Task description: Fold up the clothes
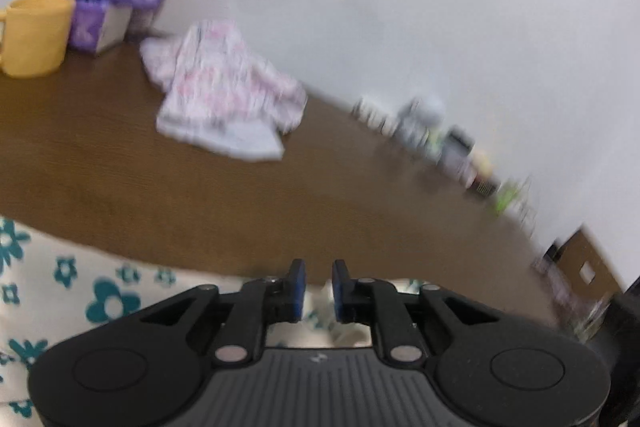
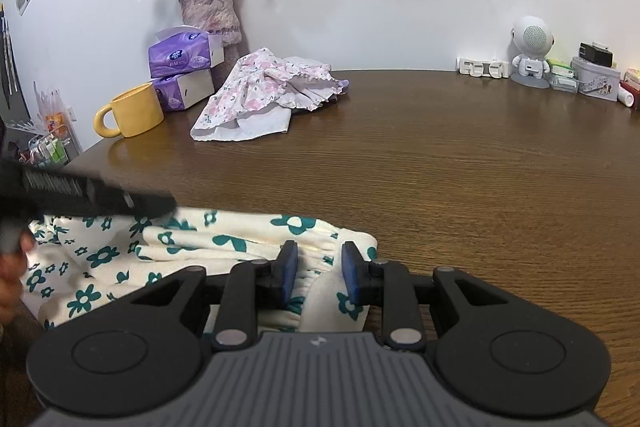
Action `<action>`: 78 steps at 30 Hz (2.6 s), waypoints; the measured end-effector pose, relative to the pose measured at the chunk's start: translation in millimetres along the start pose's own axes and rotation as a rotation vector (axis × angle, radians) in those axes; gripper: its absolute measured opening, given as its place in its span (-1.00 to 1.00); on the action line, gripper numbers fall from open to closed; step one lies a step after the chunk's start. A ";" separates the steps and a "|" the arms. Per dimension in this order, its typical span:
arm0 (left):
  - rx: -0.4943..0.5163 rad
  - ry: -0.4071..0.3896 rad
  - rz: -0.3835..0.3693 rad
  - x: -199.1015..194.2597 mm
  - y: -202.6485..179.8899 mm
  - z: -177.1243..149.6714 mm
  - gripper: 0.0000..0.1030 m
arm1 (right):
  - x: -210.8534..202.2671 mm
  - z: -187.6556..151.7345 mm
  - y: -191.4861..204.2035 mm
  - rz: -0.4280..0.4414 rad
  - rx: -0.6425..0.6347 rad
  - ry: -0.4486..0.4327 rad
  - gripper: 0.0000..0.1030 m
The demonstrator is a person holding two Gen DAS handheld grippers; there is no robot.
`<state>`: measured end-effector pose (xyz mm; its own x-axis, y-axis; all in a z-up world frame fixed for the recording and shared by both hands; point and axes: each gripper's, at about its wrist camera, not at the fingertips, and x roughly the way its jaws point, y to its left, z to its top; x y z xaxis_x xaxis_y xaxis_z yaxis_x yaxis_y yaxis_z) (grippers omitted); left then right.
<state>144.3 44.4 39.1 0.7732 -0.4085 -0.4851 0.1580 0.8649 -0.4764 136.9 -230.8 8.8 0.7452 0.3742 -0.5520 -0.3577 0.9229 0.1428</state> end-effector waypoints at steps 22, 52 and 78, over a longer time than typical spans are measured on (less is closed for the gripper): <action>0.332 0.173 0.074 73.3 -64.4 -24.9 -0.80 | -6.5 7.9 -11.7 -0.021 0.078 -0.064 -0.46; 0.294 0.126 0.107 48.7 -51.8 -30.8 -0.77 | 13.2 8.7 -9.9 -0.033 0.069 0.014 -0.49; 0.381 0.163 0.004 41.1 -72.0 -48.5 -0.57 | -34.4 10.7 -22.1 0.109 0.125 -0.067 -0.48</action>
<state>135.0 -48.8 17.8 0.6717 -0.4191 -0.6109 0.3945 0.9003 -0.1838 125.2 -263.1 33.4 0.7430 0.4743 -0.4721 -0.3691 0.8789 0.3020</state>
